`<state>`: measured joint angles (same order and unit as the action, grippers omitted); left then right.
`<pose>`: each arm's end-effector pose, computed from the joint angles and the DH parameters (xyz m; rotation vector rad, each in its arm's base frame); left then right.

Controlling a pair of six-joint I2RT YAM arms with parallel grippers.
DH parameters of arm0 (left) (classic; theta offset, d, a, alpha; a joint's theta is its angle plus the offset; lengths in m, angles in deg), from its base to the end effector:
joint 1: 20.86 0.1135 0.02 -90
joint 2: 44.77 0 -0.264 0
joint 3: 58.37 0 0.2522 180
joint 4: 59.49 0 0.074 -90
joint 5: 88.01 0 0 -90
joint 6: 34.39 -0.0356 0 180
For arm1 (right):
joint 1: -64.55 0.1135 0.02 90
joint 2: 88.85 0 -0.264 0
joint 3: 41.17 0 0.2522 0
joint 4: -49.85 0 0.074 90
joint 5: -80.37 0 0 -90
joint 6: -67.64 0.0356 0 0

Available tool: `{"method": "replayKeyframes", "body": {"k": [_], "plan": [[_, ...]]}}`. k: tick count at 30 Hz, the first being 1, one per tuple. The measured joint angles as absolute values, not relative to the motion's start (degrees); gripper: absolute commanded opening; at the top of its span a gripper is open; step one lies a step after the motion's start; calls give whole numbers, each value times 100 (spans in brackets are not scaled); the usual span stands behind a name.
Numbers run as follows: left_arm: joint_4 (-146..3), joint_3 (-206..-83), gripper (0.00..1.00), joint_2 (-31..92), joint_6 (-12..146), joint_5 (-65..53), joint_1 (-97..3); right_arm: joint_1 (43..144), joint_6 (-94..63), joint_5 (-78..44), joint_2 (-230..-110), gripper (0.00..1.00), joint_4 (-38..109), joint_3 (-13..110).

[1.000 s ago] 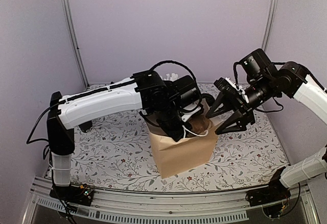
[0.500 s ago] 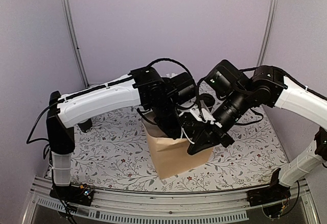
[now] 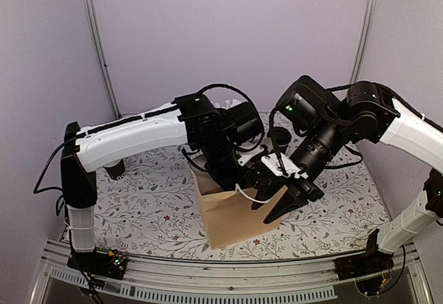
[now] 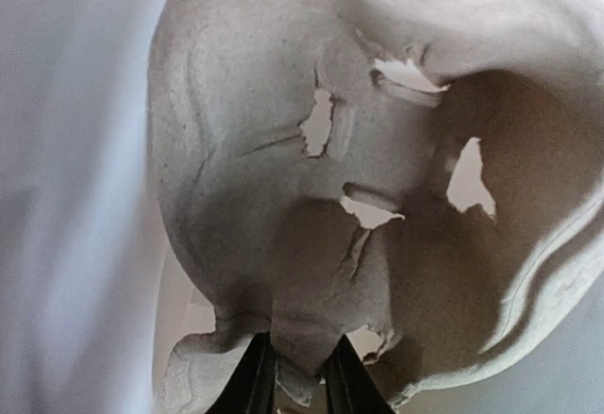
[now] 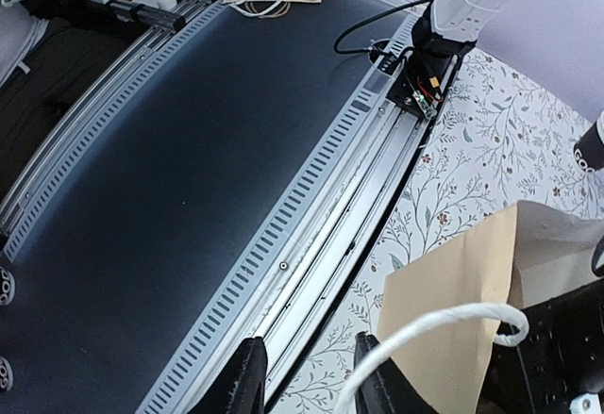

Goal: Pack the takeout coffee

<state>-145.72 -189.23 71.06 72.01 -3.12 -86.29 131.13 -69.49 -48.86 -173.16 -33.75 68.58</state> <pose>0.1692 -0.3777 0.3129 1.2324 2.6504 -0.4155 0.0887 0.2614 0.3982 -2.2607 1.1689 1.0114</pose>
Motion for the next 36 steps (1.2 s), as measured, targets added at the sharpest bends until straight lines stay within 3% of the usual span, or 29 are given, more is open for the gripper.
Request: {"method": "replayKeyframes", "body": {"k": [3,6,12,18,27,36], "plan": [[-14554,-18657,19,7106,7182,-292,-8699,13124,-6877,-4722,-17303,61,-3327,6856],[-14546,-18497,19,7106,7173,-224,-8825,13046,-6991,-4626,-17257,68,-3469,6963],[-14629,-18451,19,7113,7195,-30,-9088,11568,-7491,-4617,-16737,70,-3834,7697],[-14640,-18451,17,7316,7195,147,-9186,10510,-7730,-4704,-16029,70,-3727,7479],[-14493,-18226,17,7436,7155,609,-9197,10307,-7719,-4774,-15887,70,-3272,6504],[-13980,-17435,20,7428,7107,530,-9208,10279,-7642,-4870,-16005,70,-2986,6403]]}}
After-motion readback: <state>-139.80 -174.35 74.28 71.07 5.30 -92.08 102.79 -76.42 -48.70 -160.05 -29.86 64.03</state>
